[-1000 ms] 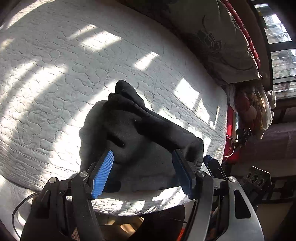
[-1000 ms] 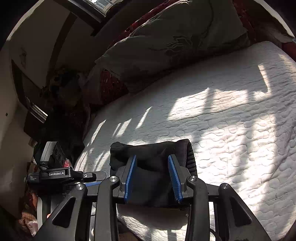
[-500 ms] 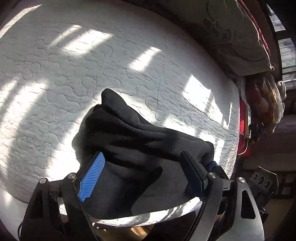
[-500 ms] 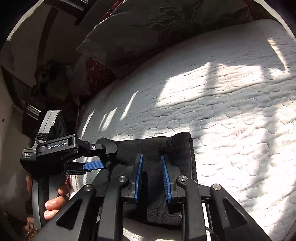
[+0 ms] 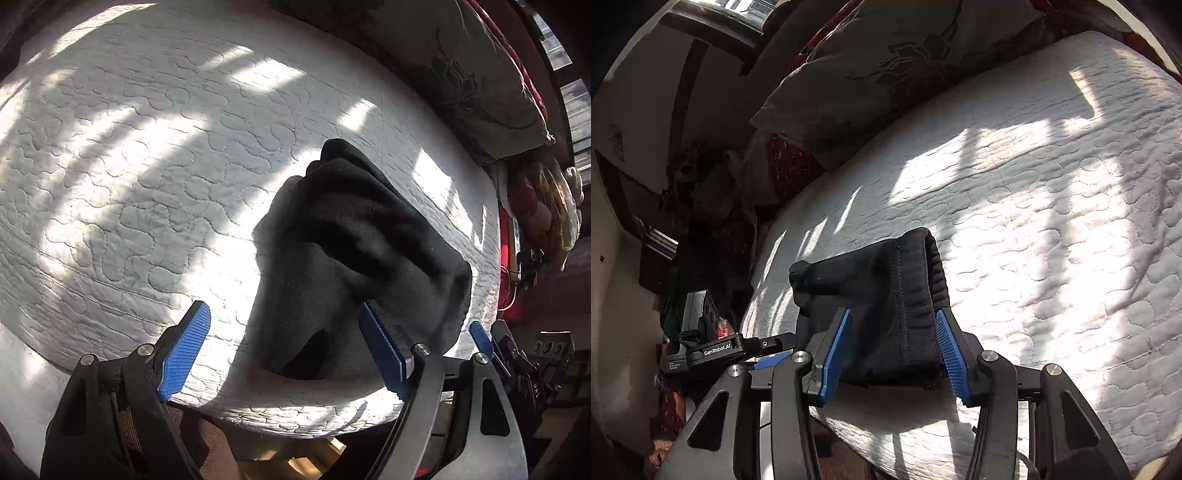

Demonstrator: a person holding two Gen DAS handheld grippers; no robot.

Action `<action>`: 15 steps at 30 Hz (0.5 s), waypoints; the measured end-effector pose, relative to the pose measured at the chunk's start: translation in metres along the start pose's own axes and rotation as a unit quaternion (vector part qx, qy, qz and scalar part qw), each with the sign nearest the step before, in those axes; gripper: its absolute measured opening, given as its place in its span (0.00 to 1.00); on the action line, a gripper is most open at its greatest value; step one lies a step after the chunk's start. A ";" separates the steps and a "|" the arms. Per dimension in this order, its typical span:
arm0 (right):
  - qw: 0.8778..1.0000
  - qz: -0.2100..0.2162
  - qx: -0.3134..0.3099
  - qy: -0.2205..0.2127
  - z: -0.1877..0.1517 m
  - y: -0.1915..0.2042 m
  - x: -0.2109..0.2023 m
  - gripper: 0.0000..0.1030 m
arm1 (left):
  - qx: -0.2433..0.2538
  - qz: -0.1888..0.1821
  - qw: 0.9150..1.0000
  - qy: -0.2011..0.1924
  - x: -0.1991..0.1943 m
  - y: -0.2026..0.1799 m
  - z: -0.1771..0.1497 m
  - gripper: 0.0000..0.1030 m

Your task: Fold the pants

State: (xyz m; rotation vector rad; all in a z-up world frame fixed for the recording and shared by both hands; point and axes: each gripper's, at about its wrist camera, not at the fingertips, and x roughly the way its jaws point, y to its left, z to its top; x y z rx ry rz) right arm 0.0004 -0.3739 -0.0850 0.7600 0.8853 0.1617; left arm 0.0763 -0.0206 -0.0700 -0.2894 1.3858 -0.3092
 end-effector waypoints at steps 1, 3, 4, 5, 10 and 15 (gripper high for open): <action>1.000 -0.004 0.007 -0.005 0.002 -0.003 -0.005 0.62 | 0.001 0.012 1.000 -0.009 -0.002 0.000 0.000 0.80; 1.000 -0.004 0.022 -0.007 0.002 -0.011 -0.010 0.62 | 0.004 0.040 0.999 -0.033 -0.004 -0.002 -0.001 0.80; 1.000 -0.006 0.031 -0.003 0.002 -0.016 -0.010 0.62 | 0.005 0.056 0.997 -0.050 -0.006 -0.001 -0.002 0.80; 0.999 -0.011 0.038 0.000 -0.001 -0.021 -0.011 0.62 | 0.007 0.068 0.996 -0.064 -0.007 -0.003 -0.003 0.80; 0.998 -0.017 0.060 0.025 -0.010 -0.030 -0.005 0.62 | 0.021 0.107 0.987 -0.117 -0.015 -0.003 -0.011 0.80; 0.997 -0.023 0.058 0.037 -0.012 -0.023 0.003 0.68 | 0.041 0.121 0.979 -0.158 -0.023 0.001 -0.017 0.80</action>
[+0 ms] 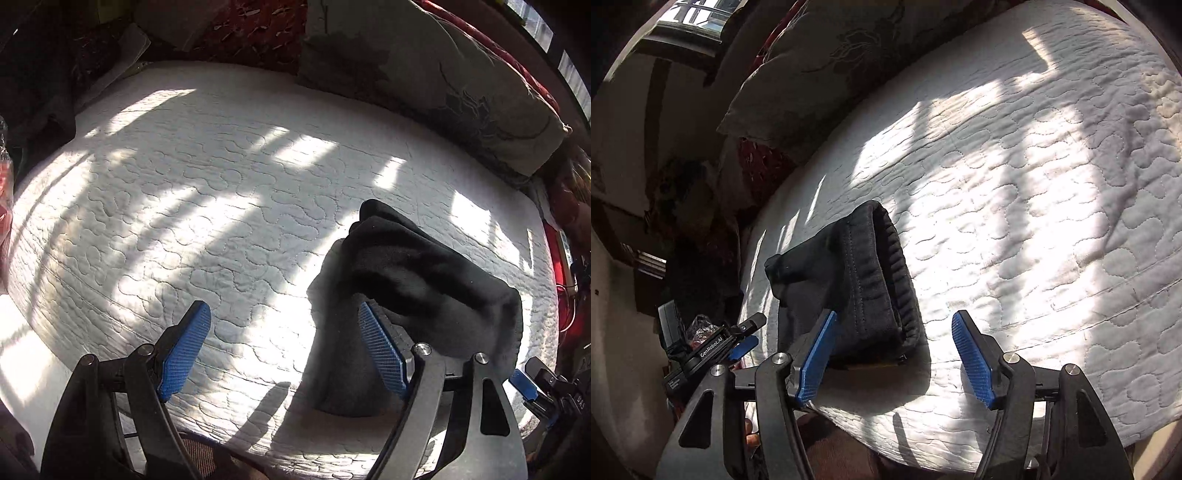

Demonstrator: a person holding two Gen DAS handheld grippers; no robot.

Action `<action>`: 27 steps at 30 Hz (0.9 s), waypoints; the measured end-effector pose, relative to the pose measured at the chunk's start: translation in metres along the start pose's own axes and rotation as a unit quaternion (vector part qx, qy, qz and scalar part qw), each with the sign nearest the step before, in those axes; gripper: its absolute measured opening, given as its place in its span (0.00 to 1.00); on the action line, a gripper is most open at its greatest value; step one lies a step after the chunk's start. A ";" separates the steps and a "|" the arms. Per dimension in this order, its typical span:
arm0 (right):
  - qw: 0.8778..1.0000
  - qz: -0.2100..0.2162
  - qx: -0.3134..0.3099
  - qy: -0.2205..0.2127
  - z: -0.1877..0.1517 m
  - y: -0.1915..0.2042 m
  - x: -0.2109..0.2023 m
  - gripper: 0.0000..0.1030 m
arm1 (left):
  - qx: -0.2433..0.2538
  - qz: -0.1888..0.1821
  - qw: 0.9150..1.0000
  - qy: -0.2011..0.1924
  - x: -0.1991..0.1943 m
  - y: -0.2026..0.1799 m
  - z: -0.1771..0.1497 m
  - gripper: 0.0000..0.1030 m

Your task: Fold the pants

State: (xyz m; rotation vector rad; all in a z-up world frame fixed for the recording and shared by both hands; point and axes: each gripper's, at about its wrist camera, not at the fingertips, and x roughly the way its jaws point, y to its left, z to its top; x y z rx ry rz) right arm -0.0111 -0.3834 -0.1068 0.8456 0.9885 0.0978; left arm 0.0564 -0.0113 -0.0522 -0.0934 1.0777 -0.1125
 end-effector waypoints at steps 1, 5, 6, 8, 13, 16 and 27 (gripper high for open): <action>1.000 -0.002 0.001 0.001 0.001 0.001 0.000 0.69 | 0.004 -0.003 1.000 0.002 0.000 0.001 0.000 0.80; 1.000 -0.012 0.005 0.008 0.002 0.003 0.002 0.73 | 0.022 0.011 1.000 0.013 0.004 0.002 0.000 0.80; 1.000 -0.013 0.007 0.010 0.002 0.004 0.002 0.73 | 0.026 0.019 0.999 0.009 0.003 0.001 -0.001 0.80; 1.000 -0.015 0.010 0.012 0.003 0.003 0.003 0.73 | 0.043 0.035 0.998 0.010 0.003 -0.001 -0.001 0.80; 0.999 -0.024 0.009 0.020 0.008 0.002 0.008 0.73 | 0.062 0.028 0.997 0.037 0.009 0.003 0.011 0.80; 0.999 -0.028 0.012 0.025 0.016 -0.002 0.011 0.73 | 0.041 -0.025 0.997 0.063 0.016 0.013 0.021 0.80; 0.998 -0.001 0.016 0.057 0.035 -0.008 0.047 0.78 | 0.058 -0.107 0.984 0.133 0.053 -0.017 0.018 0.80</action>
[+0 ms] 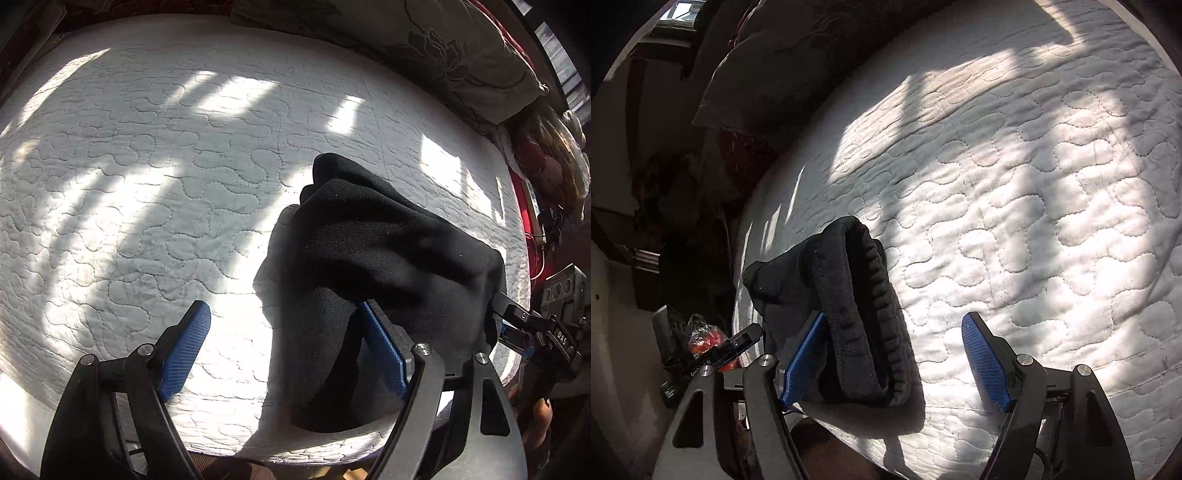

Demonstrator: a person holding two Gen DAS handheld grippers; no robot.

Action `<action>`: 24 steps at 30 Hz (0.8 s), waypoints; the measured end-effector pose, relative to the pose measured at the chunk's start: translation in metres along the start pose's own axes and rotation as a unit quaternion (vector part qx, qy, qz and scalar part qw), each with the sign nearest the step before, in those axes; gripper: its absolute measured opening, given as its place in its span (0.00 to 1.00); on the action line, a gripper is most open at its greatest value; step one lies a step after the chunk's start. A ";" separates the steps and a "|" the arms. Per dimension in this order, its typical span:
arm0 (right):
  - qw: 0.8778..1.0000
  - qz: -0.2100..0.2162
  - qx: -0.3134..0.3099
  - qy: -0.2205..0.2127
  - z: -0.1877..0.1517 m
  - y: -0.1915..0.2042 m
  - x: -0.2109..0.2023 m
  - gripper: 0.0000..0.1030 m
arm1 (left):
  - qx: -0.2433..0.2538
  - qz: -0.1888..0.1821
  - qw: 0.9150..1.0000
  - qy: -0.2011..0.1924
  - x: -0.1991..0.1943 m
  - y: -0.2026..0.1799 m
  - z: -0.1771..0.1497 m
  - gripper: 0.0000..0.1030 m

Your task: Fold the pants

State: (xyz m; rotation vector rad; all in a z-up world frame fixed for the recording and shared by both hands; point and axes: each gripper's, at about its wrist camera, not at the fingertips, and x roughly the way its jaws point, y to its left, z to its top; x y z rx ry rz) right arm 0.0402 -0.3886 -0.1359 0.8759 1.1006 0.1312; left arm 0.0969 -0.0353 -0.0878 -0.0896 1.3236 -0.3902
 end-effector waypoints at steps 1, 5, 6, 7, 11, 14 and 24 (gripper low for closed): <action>1.000 0.004 -0.004 0.001 0.002 0.001 0.003 0.80 | 0.000 0.003 1.000 0.001 0.004 -0.001 0.000 0.81; 0.999 0.032 -0.036 0.017 0.007 0.012 0.014 0.82 | 0.002 -0.016 1.000 -0.008 0.008 -0.006 0.001 0.92; 0.998 0.046 -0.044 0.028 0.007 0.015 0.019 0.82 | 0.002 -0.028 1.000 -0.008 0.009 -0.007 0.000 0.95; 0.997 0.056 -0.049 0.036 0.007 0.018 0.024 0.82 | 0.005 -0.046 0.999 -0.002 0.012 -0.008 0.000 1.00; 0.993 0.095 -0.051 0.047 0.009 0.021 0.035 0.81 | 0.021 -0.070 0.997 0.012 0.020 -0.021 0.000 1.00; 0.992 0.110 -0.041 0.043 0.010 0.014 0.037 0.79 | 0.017 -0.096 0.995 0.008 0.022 -0.024 0.002 1.00; 0.994 0.103 -0.009 0.043 0.008 -0.002 0.031 0.41 | -0.051 -0.199 0.978 0.019 0.020 -0.017 0.002 0.40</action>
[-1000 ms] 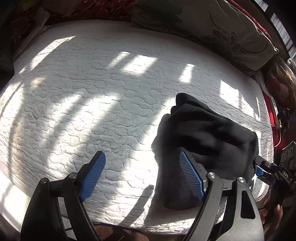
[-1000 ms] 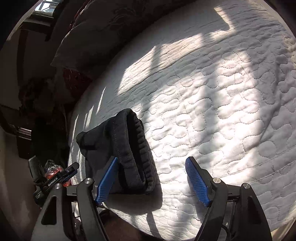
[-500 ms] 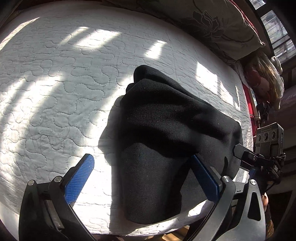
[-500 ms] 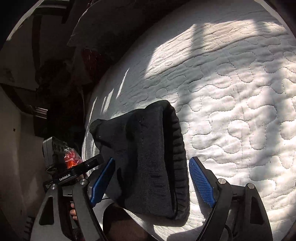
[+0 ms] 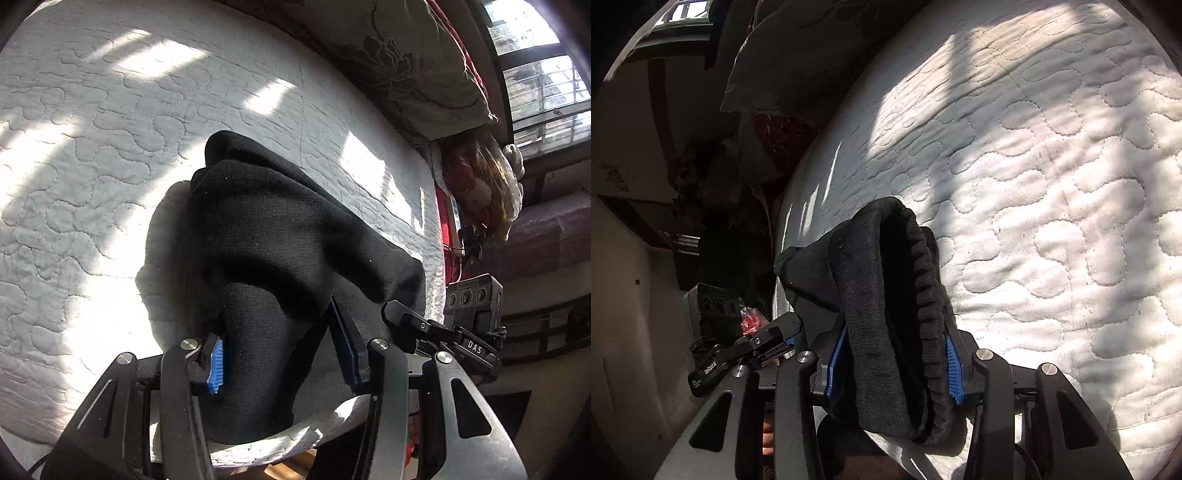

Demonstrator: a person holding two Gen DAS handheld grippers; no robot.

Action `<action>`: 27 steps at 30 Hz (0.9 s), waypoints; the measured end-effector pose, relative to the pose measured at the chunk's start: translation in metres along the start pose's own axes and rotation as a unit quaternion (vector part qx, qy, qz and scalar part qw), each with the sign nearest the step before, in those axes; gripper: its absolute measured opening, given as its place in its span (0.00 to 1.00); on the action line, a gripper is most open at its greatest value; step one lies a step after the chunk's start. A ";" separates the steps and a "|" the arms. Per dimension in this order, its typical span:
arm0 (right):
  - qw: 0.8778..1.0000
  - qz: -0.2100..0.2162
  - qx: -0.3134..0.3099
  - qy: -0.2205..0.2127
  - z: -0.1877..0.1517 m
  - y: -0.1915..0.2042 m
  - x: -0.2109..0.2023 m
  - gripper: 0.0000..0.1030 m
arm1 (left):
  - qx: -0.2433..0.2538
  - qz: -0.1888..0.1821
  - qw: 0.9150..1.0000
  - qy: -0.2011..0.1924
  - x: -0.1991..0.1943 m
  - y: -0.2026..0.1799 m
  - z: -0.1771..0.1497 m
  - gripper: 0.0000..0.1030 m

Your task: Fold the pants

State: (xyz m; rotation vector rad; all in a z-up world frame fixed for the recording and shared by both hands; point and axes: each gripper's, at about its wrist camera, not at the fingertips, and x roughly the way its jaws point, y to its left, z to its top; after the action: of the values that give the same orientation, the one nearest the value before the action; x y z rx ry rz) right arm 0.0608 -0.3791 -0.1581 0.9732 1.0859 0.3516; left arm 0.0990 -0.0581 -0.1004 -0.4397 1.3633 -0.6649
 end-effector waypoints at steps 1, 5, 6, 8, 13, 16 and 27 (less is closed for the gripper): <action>1.000 0.002 -0.001 0.000 -0.002 -0.001 -0.003 0.40 | 0.004 0.004 1.000 0.000 -0.001 0.001 -0.001 0.39; 1.000 0.012 0.012 0.014 -0.011 -0.004 0.002 0.41 | 0.005 0.023 1.000 0.014 0.008 0.005 -0.001 0.41; 1.000 0.017 0.018 0.016 -0.011 -0.006 0.004 0.43 | 0.002 0.022 1.000 0.014 0.009 0.005 0.000 0.42; 0.999 0.021 0.030 0.007 -0.012 -0.010 0.004 0.43 | -0.004 0.028 1.000 0.013 0.006 0.005 0.000 0.42; 1.000 -0.021 0.008 -0.015 -0.019 0.001 0.001 0.35 | 0.027 0.051 0.998 -0.011 -0.008 -0.021 -0.008 0.33; 1.000 -0.018 0.005 -0.021 -0.020 0.011 -0.005 0.30 | 0.031 0.034 0.999 -0.022 -0.024 -0.026 -0.014 0.32; 1.000 0.005 -0.019 -0.022 0.022 0.059 -0.003 0.30 | 0.039 0.042 0.995 -0.082 -0.062 -0.039 0.053 0.32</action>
State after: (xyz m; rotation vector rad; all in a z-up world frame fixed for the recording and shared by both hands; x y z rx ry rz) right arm 0.0904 -0.3584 -0.1060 0.9489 1.0319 0.3552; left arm 0.1398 -0.0508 -0.0197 -0.3645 1.1903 -0.5980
